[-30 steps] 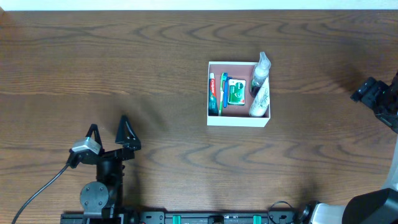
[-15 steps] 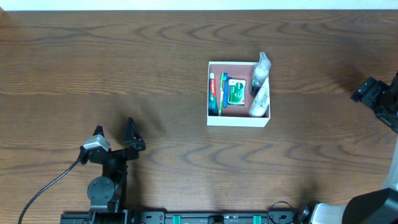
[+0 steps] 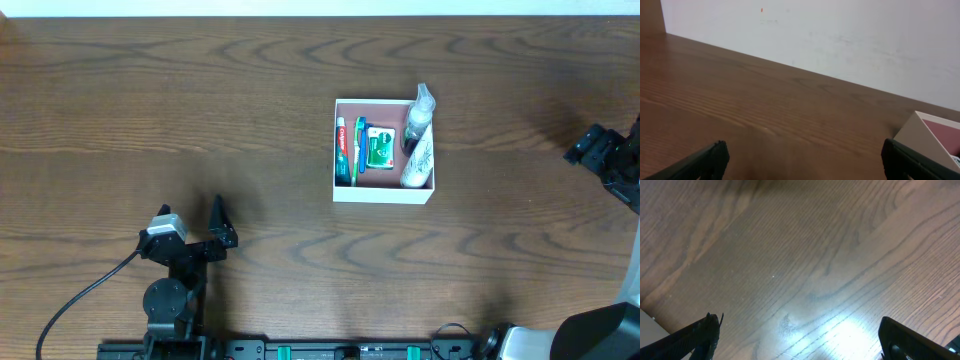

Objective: Pack container

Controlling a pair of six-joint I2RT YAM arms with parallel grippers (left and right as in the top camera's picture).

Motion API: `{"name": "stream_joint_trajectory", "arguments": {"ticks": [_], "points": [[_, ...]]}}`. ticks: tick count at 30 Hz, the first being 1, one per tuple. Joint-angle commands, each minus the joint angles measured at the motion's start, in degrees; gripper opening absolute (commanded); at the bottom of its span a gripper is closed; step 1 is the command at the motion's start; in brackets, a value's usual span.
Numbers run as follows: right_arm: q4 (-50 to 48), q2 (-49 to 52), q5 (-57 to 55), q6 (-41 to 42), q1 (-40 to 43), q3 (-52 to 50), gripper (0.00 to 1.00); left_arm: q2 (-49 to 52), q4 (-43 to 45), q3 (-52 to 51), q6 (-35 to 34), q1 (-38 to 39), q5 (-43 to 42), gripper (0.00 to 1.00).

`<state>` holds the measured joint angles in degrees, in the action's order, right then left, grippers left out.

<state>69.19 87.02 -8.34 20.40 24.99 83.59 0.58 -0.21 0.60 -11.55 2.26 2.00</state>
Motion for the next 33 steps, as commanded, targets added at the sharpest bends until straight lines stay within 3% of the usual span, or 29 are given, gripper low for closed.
{"name": "stream_joint_trajectory", "arguments": {"ticks": [1, 13, 18, 33], "points": [[0.0, 0.22, 0.02, 0.79, 0.55, -0.09, 0.99, -0.5, -2.75, -0.37, 2.12, -0.31, -0.02, 0.98], [0.0, 0.22, 0.02, 0.79, 0.55, -0.07, 0.99, -0.48, -3.96, -0.37, 2.25, -0.31, 0.09, 0.98], [0.0, 0.22, 0.02, 0.79, 0.55, -0.09, 0.99, -0.48, -3.96, -0.37, 6.67, -0.31, 0.02, 0.98], [0.0, 0.22, 0.02, 0.79, 0.55, -0.09, 0.99, -0.35, -3.85, -0.37, 6.62, -0.31, 0.07, 0.98]]}}
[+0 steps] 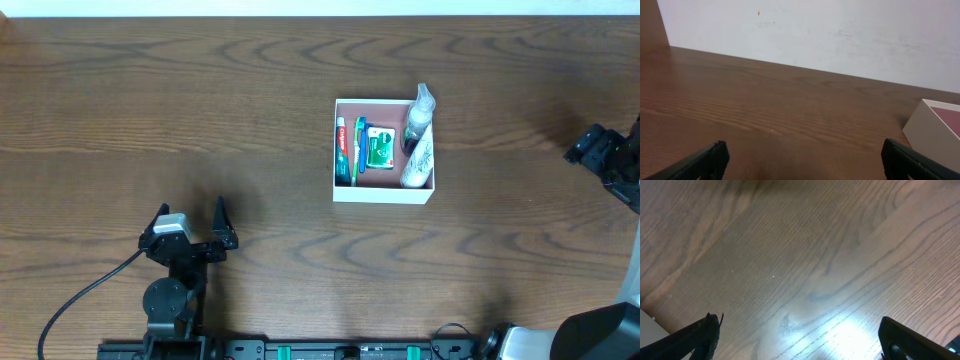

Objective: Pack container

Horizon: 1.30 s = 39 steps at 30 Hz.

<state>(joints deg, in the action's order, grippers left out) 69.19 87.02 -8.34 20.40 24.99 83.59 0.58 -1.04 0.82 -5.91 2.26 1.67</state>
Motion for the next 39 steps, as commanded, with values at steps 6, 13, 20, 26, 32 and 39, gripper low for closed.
{"name": "stream_joint_trajectory", "arguments": {"ticks": [6, 13, 20, 26, 32, 39], "points": [[0.0, 0.22, 0.02, 0.79, 0.55, -0.09, 0.99, -0.35, -3.02, -0.59, 0.98, -0.31, 0.39, 0.98], [0.0, 0.22, 0.02, 0.79, 0.55, -0.09, 0.99, -0.35, -3.02, -0.59, 0.98, -0.31, 0.39, 0.98], [0.0, 0.22, 0.02, 0.79, 0.55, -0.09, 0.99, -0.35, -3.02, -0.59, 0.98, -0.31, 0.39, 0.98], [0.0, 0.31, 0.02, 0.79, 0.37, -0.09, 0.99, -0.35, -3.02, -0.59, 0.98, -0.31, 0.39, 0.98], [0.0, -1.86, 0.0, 0.79, -0.44, -0.09, 0.99, -0.35, -3.02, -0.59, 0.98, -0.31, 0.39, 0.98], [-0.02, -11.87, 0.02, 0.79, -5.99, -0.24, 0.99, -0.35, -3.04, -0.59, 0.98, -0.31, 0.39, 0.98]]}}
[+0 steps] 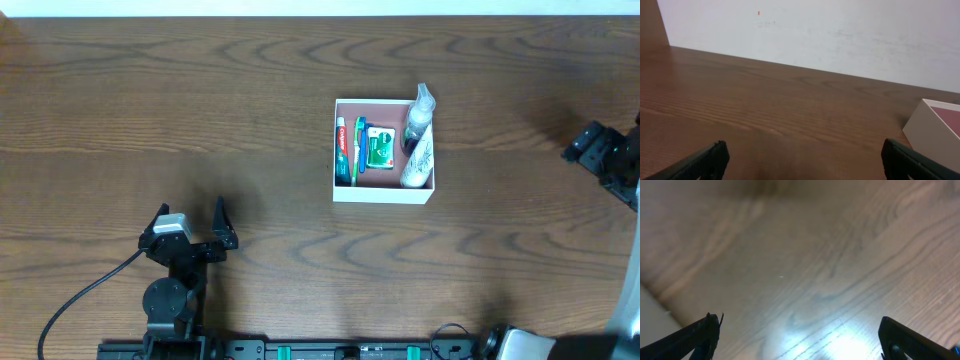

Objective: Pack container

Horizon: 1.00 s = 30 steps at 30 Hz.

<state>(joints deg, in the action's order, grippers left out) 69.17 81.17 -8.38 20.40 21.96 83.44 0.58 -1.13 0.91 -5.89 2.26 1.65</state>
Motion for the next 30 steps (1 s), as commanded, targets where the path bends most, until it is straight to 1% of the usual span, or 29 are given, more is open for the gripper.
{"name": "stream_joint_trajectory", "arguments": {"ticks": [1, 5, 8, 11, 16, 19, 22, 25, 28, 30], "points": [[0.02, -7.61, 0.07, 0.79, -4.11, -0.22, 0.99, -0.35, -2.93, -0.68, 0.96, -0.31, 0.42, 0.98], [0.0, -15.82, 0.07, 0.79, -10.58, -1.57, 0.99, -0.35, -2.93, -0.68, 0.96, -0.31, 0.42, 0.98], [0.0, -21.46, 0.07, 0.79, -13.94, -4.17, 0.99, -0.35, -2.93, -0.68, 0.96, -0.31, 0.42, 0.98], [0.02, -27.43, 0.07, 0.79, -15.3, -8.72, 0.99, -0.35, -2.93, -0.68, 0.96, -0.31, 0.42, 0.98], [-0.83, -38.88, -1.46, 0.81, -15.39, -20.2, 0.99, -0.35, -2.93, -0.68, 0.96, -0.31, 0.42, 0.98], [-8.76, -45.53, 0.2, 0.79, -15.56, -28.68, 0.99, -0.35, -2.93, -0.68, 0.96, -0.31, 0.42, 0.98], [-21.92, -52.48, 2.64, 0.7, -16.98, -38.75, 0.99, -0.35, -2.93, -0.68, 0.96, -0.31, 0.42, 0.98], [-34.01, -59.3, 4.87, -1.42, -19.04, -49.42, 0.99, -0.35, -2.93, -0.68, 0.96, -0.31, 0.42, 0.98], [-42.29, -64.57, 4.98, -4.11, -21.4, -58.47, 0.99, -0.35, -2.93, -0.68, 0.96, -0.31, 0.42, 0.98], [-46.03, -67.28, 5.01, -5.03, -22.38, -63.12, 0.99, -0.35, -2.93, -0.68, 0.96, -0.31, 0.42, 0.98]]}}
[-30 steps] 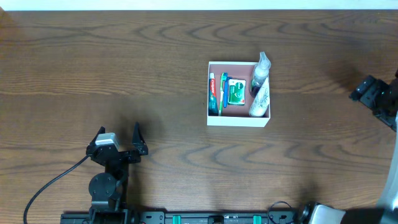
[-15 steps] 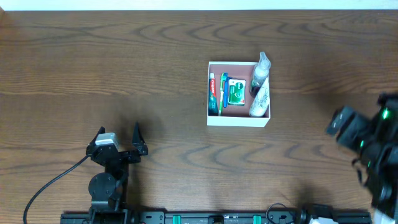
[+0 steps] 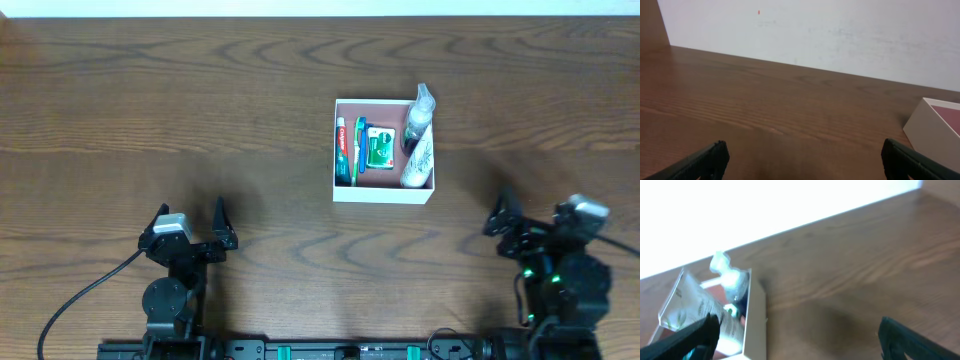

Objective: Pack container

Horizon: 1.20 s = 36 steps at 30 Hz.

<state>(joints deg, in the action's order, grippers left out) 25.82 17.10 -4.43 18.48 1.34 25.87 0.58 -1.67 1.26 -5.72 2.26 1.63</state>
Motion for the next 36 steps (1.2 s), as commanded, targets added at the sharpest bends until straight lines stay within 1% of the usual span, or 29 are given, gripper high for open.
{"name": "stream_joint_trajectory", "arguments": {"ticks": [1, 5, 7, 12, 15, 22, 25, 28, 33, 36], "points": [[-4.2, -4.5, 1.07, -3.15, -2.1, -7.67, 0.99, -0.35, -2.38, -1.03, 0.79, -0.31, 0.44, 0.98], [-8.13, -9.22, 2.6, -3.23, -2.23, -13.97, 0.99, -0.35, -2.38, -1.03, 0.79, -0.31, 0.44, 0.98], [-9.35, -11.39, 4.22, -4.68, -2.23, -16.09, 0.99, -0.35, -2.38, -1.03, 0.79, -0.31, 0.44, 0.98], [-10.34, -16.26, 9.46, -11.61, -2.23, -18.8, 0.99, -0.35, -2.38, -1.03, 0.79, -0.31, 0.44, 0.98], [-11.32, -16.83, 10.47, -14.38, -2.19, -19.32, 0.99, -0.35, -2.38, -1.03, 0.79, -0.31, 0.44, 0.98], [-15.43, -16.83, 10.93, -14.25, -2.36, -20.2, 0.99, -0.35, -2.38, -1.03, 0.79, -0.31, 0.44, 0.98], [-20.52, -16.83, 10.91, -14.21, -3.17, -22.58, 0.99, -0.35, -2.38, -1.03, 0.79, -0.31, 0.44, 0.98], [-25.73, -16.83, 10.19, -12.26, -3.85, -25.42, 0.99, -0.35, -2.38, -1.03, 0.79, -0.31, 0.44, 0.98], [-24.79, -16.83, 8.83, -11.5, -4.52, -25.57, 0.99, -0.35, -2.38, -1.03, 0.79, -0.31, 0.44, 0.98], [-23.41, -16.83, 7.54, -13.66, -4.5, -25.57, 0.99, -0.35, -2.38, -1.03, 0.79, -0.31, 0.44, 0.98]]}}
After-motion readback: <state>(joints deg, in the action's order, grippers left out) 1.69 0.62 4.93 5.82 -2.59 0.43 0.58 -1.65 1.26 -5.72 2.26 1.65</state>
